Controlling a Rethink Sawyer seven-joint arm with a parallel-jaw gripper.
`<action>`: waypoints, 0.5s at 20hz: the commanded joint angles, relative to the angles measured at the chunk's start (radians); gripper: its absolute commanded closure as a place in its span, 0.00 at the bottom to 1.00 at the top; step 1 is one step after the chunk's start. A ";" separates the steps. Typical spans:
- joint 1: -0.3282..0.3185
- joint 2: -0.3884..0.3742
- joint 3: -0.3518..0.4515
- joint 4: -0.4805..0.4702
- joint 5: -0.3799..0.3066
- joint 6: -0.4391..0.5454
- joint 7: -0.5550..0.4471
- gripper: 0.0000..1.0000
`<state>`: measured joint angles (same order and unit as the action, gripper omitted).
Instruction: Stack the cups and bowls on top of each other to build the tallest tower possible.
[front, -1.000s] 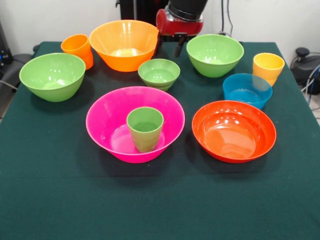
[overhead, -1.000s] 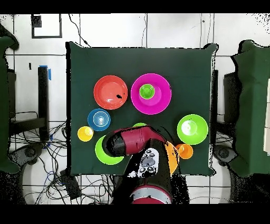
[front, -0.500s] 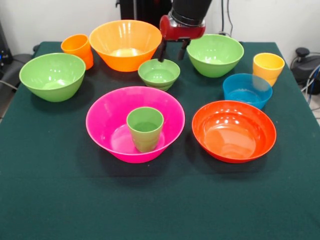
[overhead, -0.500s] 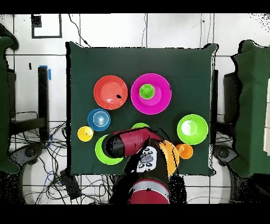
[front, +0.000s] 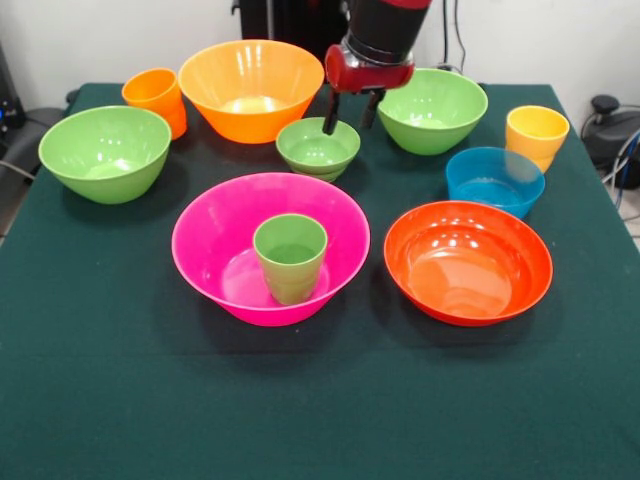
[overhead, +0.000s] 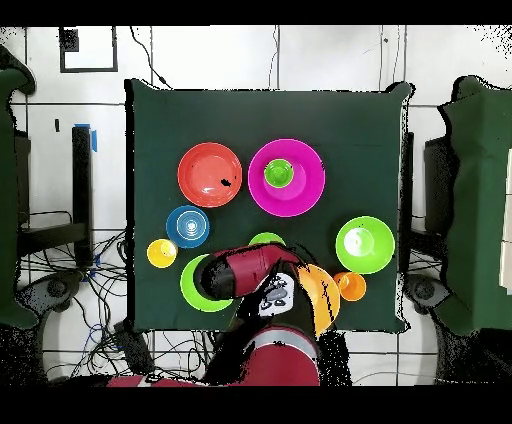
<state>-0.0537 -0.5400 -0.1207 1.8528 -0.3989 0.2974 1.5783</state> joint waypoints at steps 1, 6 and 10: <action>0.010 0.060 0.106 0.008 0.030 -0.059 0.153 0.00; 0.002 0.082 0.106 -0.017 0.024 -0.062 0.141 0.00; -0.003 0.095 0.110 -0.033 0.024 -0.059 0.134 0.00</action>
<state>-0.0534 -0.4925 -0.1202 1.8525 -0.3987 0.2974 1.5783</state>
